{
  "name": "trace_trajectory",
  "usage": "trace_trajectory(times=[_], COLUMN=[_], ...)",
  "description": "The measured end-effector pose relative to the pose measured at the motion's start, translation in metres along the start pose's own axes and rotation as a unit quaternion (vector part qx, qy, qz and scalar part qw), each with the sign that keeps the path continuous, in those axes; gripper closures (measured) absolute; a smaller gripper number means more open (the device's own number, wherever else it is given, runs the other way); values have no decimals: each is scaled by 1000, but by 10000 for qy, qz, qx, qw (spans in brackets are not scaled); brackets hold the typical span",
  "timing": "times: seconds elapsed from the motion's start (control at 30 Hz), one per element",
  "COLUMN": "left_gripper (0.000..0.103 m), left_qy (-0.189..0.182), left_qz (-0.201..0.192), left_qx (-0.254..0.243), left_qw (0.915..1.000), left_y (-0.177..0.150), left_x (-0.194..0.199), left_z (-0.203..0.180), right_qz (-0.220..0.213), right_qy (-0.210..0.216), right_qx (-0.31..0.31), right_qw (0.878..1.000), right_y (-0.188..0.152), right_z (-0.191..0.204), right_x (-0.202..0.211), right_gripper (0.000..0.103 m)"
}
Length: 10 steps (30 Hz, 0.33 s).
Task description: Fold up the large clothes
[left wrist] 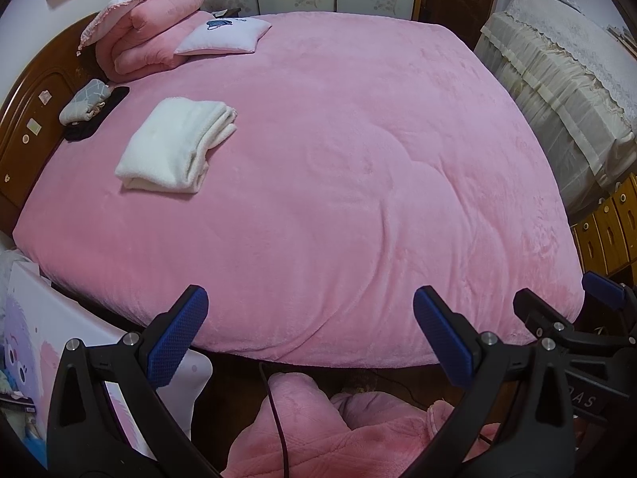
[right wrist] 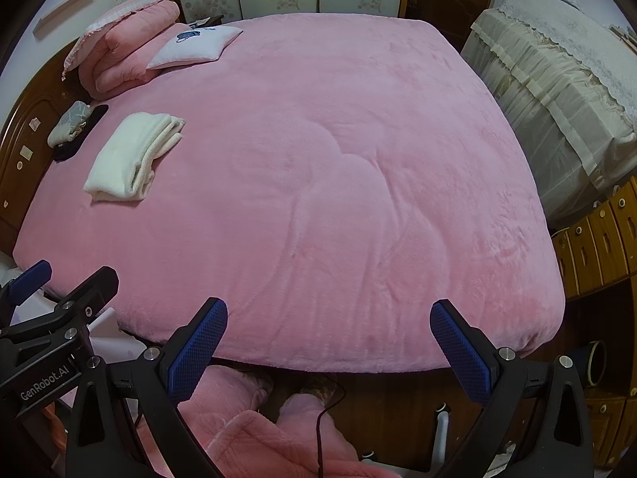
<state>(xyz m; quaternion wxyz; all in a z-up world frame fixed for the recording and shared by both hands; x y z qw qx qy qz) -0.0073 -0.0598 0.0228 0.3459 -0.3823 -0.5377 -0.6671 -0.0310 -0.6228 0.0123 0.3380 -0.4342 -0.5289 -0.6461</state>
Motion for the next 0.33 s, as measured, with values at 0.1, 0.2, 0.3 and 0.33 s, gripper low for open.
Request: trace_trajectory(times=[0.1,0.2,0.3,0.33], left_gripper=[1,1,1,1], left_qy=[-27,-44,-39,-41], left_qz=[30,69,59,55], left_qx=[-33,-66,-94,-92], left_qw=[10000,9999,9999,9999], left_y=[-1,-4,-6,-5], left_x=[-3,-6,-6,-6], left_z=[3,8,10,10], right_qz=[8,29,37,32], right_qy=[-6,-10,-13,-15], right_qx=[-14,-26,-35,-38], right_qw=[10000,10000,10000,10000], right_y=[-1,-1,-2,-3], right_z=[-1,-2,-3,-2], right_x=[-1,-2,-3,-2], right_gripper=[0,0,0,0])
Point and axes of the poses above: each gripper's, at about its wrist camera, not at the fingertips, and x roughly against the way its jaws point, z to its left, y to its top, the point moved 7 cm from there along -x, roughly the way its jaws point, and after that the axes turned 14 degrees about -x, right-handed, at the moved point
